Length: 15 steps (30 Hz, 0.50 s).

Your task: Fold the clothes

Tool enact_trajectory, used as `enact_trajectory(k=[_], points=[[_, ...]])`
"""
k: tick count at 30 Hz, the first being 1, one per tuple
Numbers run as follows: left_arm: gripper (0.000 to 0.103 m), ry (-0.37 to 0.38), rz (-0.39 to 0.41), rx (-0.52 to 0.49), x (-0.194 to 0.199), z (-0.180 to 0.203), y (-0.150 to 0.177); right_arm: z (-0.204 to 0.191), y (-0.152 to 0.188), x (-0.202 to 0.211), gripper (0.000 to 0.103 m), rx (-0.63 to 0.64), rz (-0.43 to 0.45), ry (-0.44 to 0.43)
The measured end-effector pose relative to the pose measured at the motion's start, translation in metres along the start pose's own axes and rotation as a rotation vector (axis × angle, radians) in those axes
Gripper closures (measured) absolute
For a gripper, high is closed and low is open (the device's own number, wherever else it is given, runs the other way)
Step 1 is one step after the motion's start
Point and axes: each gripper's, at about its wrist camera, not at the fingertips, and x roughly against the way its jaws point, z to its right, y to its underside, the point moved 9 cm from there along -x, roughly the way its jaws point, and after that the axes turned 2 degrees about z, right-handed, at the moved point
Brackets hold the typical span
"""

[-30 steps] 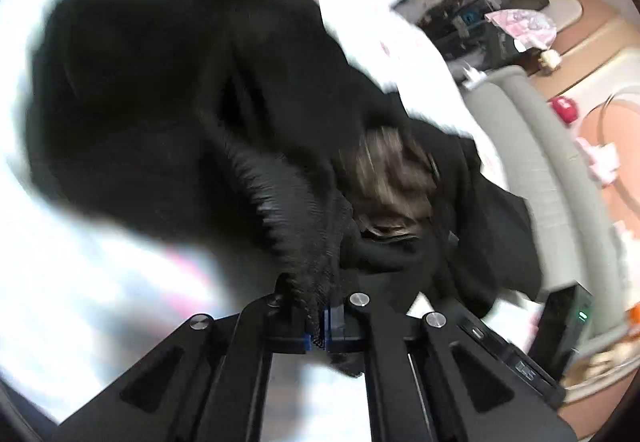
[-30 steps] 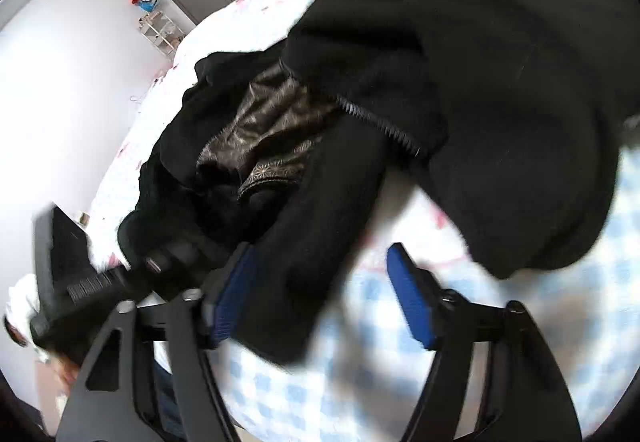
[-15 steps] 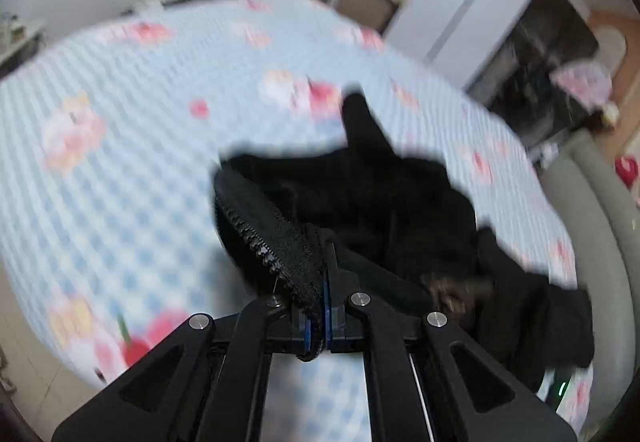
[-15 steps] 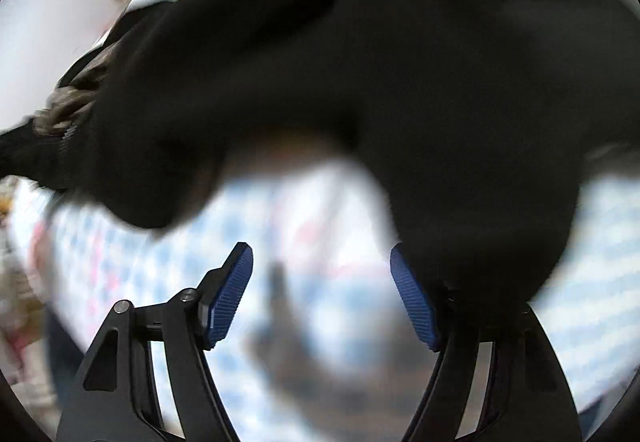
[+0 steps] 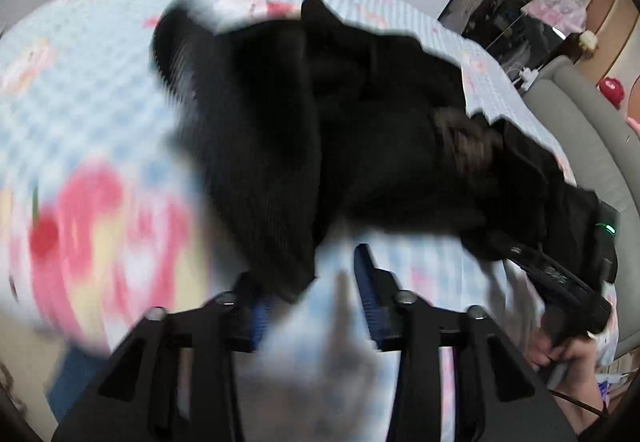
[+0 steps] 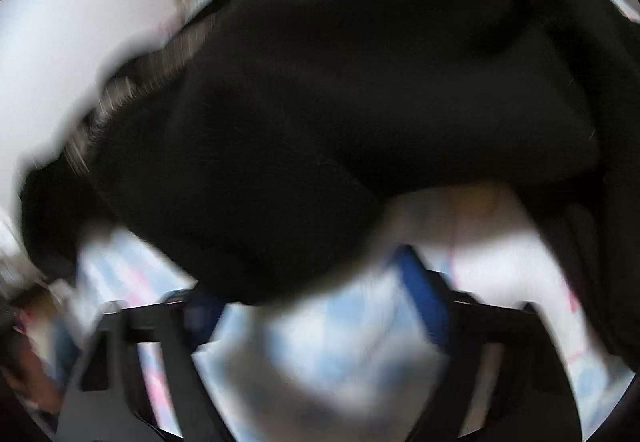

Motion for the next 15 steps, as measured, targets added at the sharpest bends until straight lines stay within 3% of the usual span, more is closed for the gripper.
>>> enact_trajectory(k=[4,7,9,11,15], points=[[0.075,0.017,0.164,0.058,0.033,-0.010,-0.078,0.014,-0.056,0.053,0.089,0.001,0.166,0.050],[0.060,0.049,0.219,0.149,0.056,-0.023,-0.102,0.040,-0.089,0.105,0.090,-0.038,0.275,0.101],[0.057,0.096,0.201,0.203,0.064,-0.028,-0.090,0.055,-0.088,0.124,0.090,-0.054,0.260,0.136],[0.057,0.140,0.156,0.232,0.065,-0.026,-0.057,0.063,-0.072,0.128,0.090,-0.029,0.202,0.166],[0.057,0.185,0.038,0.218,0.066,-0.011,0.019,0.072,-0.031,0.127,0.088,-0.089,0.093,0.084]])
